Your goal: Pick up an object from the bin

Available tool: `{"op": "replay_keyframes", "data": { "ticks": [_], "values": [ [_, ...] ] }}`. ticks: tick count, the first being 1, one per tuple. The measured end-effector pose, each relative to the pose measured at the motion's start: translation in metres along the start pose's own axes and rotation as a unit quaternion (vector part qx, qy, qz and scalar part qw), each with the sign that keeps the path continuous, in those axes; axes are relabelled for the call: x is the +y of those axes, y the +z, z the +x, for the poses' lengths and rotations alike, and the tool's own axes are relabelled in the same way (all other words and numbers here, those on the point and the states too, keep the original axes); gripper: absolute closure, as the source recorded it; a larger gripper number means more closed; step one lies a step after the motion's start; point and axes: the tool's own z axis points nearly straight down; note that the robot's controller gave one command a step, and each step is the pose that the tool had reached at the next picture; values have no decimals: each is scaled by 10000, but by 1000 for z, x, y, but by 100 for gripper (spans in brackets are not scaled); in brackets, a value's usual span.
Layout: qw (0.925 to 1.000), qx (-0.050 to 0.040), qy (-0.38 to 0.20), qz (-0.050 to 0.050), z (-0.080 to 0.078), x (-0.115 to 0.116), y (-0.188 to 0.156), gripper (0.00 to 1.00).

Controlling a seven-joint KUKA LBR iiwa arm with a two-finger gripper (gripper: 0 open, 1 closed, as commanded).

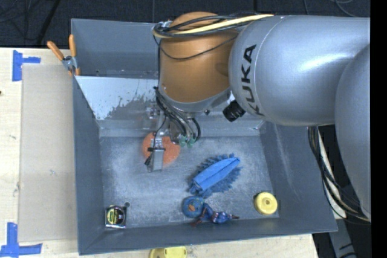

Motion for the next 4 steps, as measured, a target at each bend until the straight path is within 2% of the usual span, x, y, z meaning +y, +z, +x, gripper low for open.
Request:
{"op": "replay_keyframes", "data": {
  "ticks": [1,2,3,4],
  "values": [
    [10000,-41,24,-8,-2,-1,-5,0],
    [9993,-59,-379,-9,-11,-30,57,0],
    [10000,-55,65,-11,-25,-64,139,0],
    [10000,-27,-14,-7,-41,-75,123,0]
  ]
}}
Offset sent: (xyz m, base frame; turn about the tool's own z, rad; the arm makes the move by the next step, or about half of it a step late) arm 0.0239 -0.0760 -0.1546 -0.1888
